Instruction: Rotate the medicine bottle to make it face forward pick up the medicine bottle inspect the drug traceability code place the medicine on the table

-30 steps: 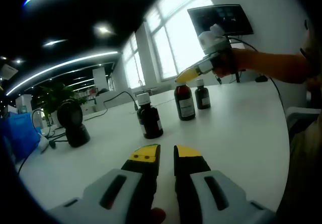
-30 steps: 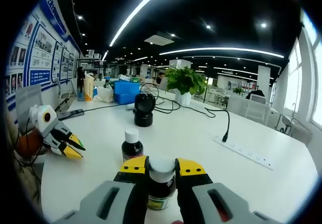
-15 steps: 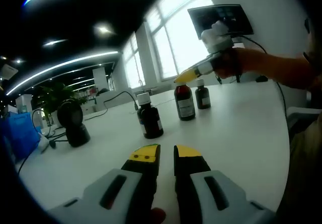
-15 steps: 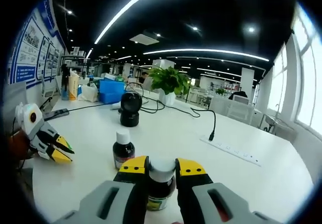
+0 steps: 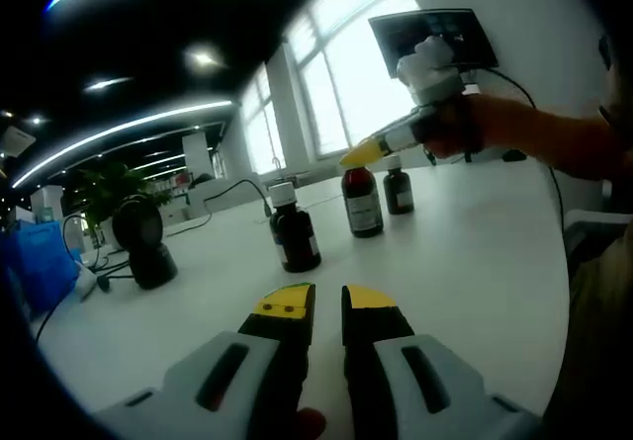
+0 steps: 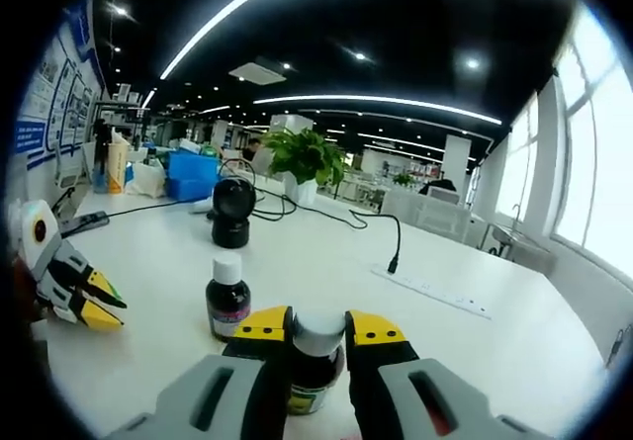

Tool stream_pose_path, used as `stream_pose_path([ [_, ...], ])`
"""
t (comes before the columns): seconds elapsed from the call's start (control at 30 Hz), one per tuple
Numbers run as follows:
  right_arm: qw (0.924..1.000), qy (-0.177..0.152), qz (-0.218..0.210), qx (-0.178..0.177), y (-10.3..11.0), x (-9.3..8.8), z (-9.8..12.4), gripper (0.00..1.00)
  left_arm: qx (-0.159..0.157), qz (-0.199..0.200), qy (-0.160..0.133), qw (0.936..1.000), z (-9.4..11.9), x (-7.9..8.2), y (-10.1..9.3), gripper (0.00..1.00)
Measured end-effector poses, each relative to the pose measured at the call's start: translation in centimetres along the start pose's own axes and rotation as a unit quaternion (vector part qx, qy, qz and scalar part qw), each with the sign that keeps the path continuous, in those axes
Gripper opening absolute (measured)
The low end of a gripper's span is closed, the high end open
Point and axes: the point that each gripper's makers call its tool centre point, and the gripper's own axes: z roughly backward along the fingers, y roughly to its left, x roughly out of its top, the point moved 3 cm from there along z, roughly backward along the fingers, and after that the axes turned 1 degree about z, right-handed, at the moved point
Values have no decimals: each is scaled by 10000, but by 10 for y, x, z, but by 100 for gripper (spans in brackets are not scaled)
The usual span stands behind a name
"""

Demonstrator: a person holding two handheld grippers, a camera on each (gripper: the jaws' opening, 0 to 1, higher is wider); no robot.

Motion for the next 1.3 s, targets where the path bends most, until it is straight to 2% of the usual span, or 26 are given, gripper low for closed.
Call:
stream_pose_path([
  [0.17, 10000, 3, 10, 0, 0, 0, 0, 18, -6, 2, -1, 10000, 0, 0, 0, 5],
  [0.27, 9999, -56, 24, 86, 1, 3, 3, 23, -2, 5, 0, 10000, 0, 0, 0, 5],
  [0.33, 9998, -81, 100, 173, 0, 6, 3, 22, -4, -3, 5, 10000, 0, -1, 0, 5],
  [0.43, 9985, -117, 125, 514, 1, 10, 3, 22, -4, 4, -1, 10000, 0, 0, 0, 5],
  [0.5, 9979, -138, 22, 629, -1, 11, 5, 21, -7, 3, -2, 10000, 0, 0, 0, 5],
  [0.6, 9968, -142, 159, 777, -5, 11, 3, 21, -8, -6, 2, 10000, 0, 0, 0, 5],
  [0.73, 9922, -215, 18, 1226, -8, 14, 1, 21, -4, -6, 4, 10000, 0, 0, 0, 5],
  [0.83, 9903, -187, 47, 1374, -12, 12, -1, 21, 0, -14, 8, 10000, 0, 0, 0, 5],
  [1.03, 9828, -257, 24, 1831, -9, 12, -5, 20, 1, -35, 25, 10000, 0, -1, 0, 5],
  [1.17, 9791, -137, 84, 2027, -2, 4, -7, 19, 3, -45, 29, 10000, 0, -1, -1, 5],
  [1.3, 9794, -89, 3, 2019, -4, 1, -7, 18, 5, -46, 27, 10000, 0, -1, -1, 5],
])
